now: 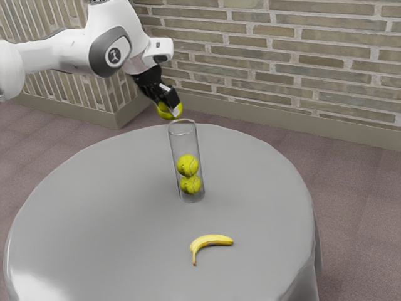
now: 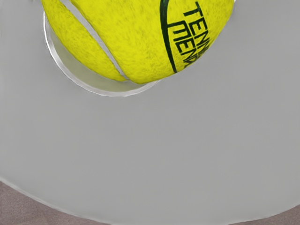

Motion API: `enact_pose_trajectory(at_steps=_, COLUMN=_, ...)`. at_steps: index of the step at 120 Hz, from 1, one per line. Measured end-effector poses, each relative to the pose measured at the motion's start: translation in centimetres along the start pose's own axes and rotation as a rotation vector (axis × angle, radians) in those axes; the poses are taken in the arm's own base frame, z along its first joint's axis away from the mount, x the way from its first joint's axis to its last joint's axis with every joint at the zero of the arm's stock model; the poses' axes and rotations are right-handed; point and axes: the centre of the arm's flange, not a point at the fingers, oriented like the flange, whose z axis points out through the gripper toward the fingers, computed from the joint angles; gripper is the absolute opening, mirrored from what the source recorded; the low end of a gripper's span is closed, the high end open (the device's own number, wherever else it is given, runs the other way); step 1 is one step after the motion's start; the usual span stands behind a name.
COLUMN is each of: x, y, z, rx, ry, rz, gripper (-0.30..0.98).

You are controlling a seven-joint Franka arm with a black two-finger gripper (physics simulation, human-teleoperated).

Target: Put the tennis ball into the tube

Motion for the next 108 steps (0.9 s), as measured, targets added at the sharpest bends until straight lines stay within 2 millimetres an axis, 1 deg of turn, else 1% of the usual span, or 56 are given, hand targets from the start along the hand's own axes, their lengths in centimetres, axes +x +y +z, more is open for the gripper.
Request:
enact_pose_trajectory(at_steps=8, x=0.6, y=0.7, z=1.1, rx=-0.020, ry=-0.006, rz=0.009, gripper=0.25)
enact_pose_trajectory(at_steps=18, x=1.0, y=1.0, z=1.8, rx=-0.031, ry=-0.007, rz=0.015, gripper=0.26)
enact_pose_trajectory(at_steps=32, x=1.6, y=0.5, z=2.3, rx=-0.042, ry=-0.003, rz=0.014, gripper=0.39)
enact_pose_trajectory(at_steps=42, x=2.1, y=0.5, z=2.8, rx=-0.051, ry=-0.001, rz=0.022, gripper=0.47)
enact_pose_trajectory(at_steps=58, x=2.3, y=0.4, z=2.6, rx=-0.040, ry=0.001, rz=0.039, gripper=0.57)
enact_pose_trajectory(at_steps=60, x=2.3, y=0.4, z=2.5, rx=-0.036, ry=0.002, rz=0.042, gripper=0.58)
enact_pose_trajectory(at_steps=68, x=2.3, y=0.9, z=0.8, rx=-0.017, ry=0.005, rz=0.057, gripper=0.61)
enact_pose_trajectory(at_steps=72, x=2.1, y=1.4, z=-0.6, rx=-0.006, ry=0.000, rz=0.066, gripper=0.62)
enact_pose_trajectory(at_steps=78, x=1.7, y=2.7, z=-2.5, rx=0.007, ry=-0.029, rz=0.089, gripper=0.63)
enact_pose_trajectory(at_steps=83, x=1.2, y=3.3, z=-3.2, rx=0.010, ry=-0.069, rz=0.097, gripper=0.64)
enact_pose_trajectory(at_steps=89, x=0.6, y=3.8, z=-3.4, rx=0.014, ry=-0.118, rz=0.111, gripper=0.65)
enact_pose_trajectory(at_steps=94, x=0.2, y=4.9, z=-3.4, rx=0.014, ry=-0.157, rz=0.133, gripper=0.66)
enact_pose_trajectory(at_steps=100, x=-0.1, y=6.3, z=-4.2, rx=0.020, ry=-0.188, rz=0.158, gripper=0.66)
enact_pose_trajectory(at_steps=104, x=-0.4, y=7.3, z=-5.1, rx=0.028, ry=-0.201, rz=0.176, gripper=0.67)
enact_pose_trajectory(at_steps=108, x=-0.7, y=8.4, z=-6.6, rx=0.041, ry=-0.207, rz=0.193, gripper=0.67)
